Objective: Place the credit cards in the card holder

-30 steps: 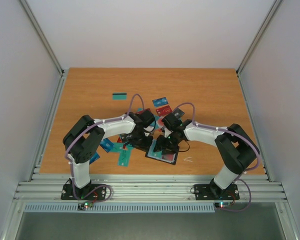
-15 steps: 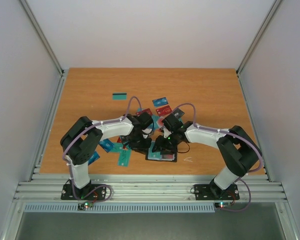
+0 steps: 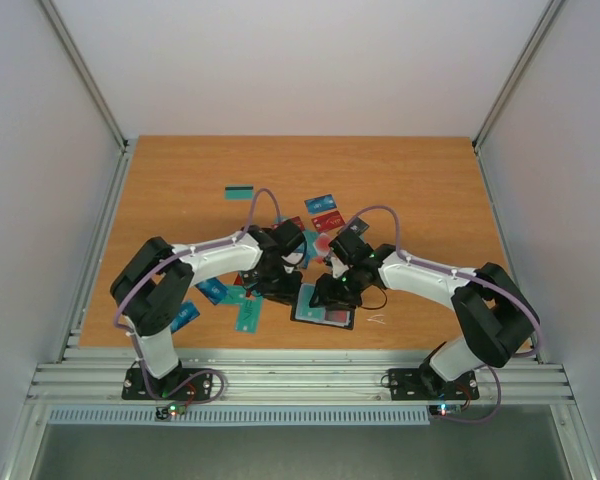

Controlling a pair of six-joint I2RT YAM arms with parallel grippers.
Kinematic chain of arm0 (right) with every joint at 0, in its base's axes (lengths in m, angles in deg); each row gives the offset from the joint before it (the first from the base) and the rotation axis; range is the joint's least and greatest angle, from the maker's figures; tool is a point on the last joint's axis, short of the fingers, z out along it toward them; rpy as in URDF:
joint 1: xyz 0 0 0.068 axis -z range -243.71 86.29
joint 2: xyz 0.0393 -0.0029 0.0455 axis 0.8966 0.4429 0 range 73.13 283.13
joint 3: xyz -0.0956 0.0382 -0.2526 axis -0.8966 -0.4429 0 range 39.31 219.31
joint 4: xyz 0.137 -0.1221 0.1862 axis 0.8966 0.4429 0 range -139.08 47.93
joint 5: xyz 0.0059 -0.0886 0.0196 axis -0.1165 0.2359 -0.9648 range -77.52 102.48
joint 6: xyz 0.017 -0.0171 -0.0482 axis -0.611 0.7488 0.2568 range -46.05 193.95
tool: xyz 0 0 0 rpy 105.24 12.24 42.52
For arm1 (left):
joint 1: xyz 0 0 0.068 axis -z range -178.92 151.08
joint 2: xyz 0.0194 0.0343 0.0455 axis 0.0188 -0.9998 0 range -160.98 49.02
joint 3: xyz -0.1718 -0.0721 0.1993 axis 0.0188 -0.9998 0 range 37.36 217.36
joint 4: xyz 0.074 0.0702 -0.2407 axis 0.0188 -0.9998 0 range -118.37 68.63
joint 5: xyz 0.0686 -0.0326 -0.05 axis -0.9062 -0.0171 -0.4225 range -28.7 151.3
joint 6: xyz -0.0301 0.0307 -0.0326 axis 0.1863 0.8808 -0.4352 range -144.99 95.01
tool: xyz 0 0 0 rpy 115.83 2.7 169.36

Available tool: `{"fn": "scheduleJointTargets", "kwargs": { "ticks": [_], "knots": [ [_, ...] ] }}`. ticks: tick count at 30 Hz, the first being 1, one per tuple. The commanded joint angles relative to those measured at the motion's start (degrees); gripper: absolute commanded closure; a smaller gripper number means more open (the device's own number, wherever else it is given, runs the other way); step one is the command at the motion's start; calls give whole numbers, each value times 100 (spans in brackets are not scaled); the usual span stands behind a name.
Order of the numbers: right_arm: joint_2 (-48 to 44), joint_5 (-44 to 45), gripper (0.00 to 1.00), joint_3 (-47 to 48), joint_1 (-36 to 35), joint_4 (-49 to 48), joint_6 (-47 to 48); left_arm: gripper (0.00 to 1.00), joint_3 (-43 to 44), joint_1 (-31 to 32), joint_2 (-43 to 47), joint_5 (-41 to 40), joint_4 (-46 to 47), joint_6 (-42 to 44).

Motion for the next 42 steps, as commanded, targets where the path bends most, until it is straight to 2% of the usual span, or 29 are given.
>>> {"fn": "scheduleJointTargets", "kwargs": {
  "ticks": [1,13,22,28,42],
  "knots": [
    [-70,67,50,31,-46,203,302,84,235,13,316,-181,-315,108],
    [36,114,58,189,159,228,404,76,177,23,311,421,276,-192],
    [313,13,72,248,260,29,389,70,288,27,37,471,192,-110],
    [567,-30,86,357,341,-38,419,70,454,29,-72,431,87,-34],
    [941,24,97,504,443,98,544,70,507,29,-216,383,141,-34]
  ]
}}
